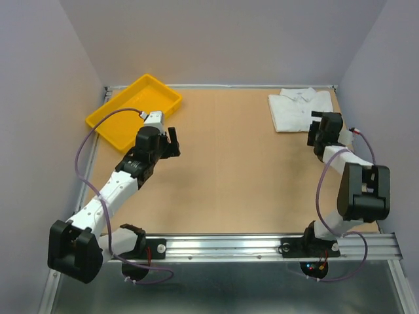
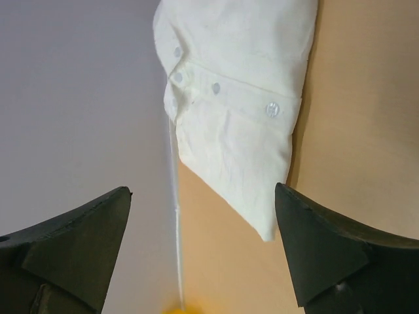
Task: Fold and stack the long sleeve shirts
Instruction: Neatly place the folded shirt to the corner
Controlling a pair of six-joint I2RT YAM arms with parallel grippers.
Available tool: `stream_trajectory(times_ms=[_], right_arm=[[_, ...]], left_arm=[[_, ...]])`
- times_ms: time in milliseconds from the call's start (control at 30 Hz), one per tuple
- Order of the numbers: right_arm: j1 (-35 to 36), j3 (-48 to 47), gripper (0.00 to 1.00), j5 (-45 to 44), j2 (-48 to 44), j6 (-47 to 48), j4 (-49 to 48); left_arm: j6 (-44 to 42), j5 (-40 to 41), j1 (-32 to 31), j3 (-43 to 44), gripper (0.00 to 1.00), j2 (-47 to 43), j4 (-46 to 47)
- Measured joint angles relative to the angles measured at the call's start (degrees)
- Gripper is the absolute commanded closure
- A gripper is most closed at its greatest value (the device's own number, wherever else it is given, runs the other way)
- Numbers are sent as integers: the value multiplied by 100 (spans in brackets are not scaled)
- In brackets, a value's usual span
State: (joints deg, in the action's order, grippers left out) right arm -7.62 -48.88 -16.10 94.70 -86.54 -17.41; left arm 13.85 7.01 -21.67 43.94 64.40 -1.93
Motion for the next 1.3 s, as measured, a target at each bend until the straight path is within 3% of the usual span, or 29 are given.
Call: stream_trajectory(times_ms=[167, 467, 700, 900, 1300], right_arm=[[-31, -7, 2, 87, -1537, 1419, 1405], [2, -586, 0, 66, -4649, 4238, 4037], [413, -1742, 0, 133, -7211, 5829, 4944], [662, -2457, 0, 201, -8054, 6262, 5751], [697, -2907, 0, 822, -8653, 6435, 7477]], left_arm=[[146, 28, 2, 155, 10, -514, -538], [498, 529, 2, 1246, 4, -1937, -1812], [1237, 1300, 2, 1316, 1, -4236, -2734], [1838, 1679, 2, 1325, 1, -5613, -3648], [2490, 1801, 2, 1700, 1, -6000, -5029]])
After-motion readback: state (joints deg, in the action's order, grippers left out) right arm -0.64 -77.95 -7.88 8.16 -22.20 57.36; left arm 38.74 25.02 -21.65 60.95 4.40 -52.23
